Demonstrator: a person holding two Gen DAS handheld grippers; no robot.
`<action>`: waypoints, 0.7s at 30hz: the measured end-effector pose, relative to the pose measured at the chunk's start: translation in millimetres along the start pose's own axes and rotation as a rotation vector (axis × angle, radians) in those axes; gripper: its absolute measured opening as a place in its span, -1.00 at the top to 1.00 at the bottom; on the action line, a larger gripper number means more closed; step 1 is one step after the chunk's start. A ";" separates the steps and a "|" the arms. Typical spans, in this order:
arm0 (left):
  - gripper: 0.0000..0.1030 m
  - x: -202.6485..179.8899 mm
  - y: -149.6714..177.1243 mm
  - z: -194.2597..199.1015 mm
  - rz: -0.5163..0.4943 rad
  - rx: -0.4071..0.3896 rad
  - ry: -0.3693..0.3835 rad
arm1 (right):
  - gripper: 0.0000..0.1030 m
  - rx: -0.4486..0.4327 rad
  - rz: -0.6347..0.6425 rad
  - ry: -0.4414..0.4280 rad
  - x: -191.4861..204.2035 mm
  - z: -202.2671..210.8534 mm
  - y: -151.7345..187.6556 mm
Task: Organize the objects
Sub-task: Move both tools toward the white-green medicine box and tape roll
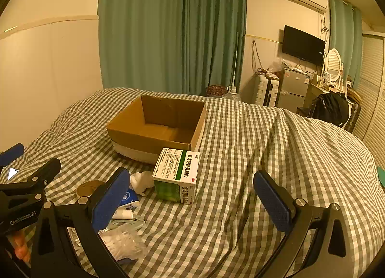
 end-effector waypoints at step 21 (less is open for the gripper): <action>-1.00 2.4 5.6 -4.0 0.008 0.015 -0.025 | -0.99 0.010 0.008 -0.009 3.8 -2.1 2.9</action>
Point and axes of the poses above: each gripper's, at about its wrist camera, not at the fingertips, and z roughly against the way its jaws point, x to its left, y to its underside, the point moved 8 cm from there along -z, roughly the way its jaws point, and after that the axes turned 12 degrees about -x, right-handed, at the moved point
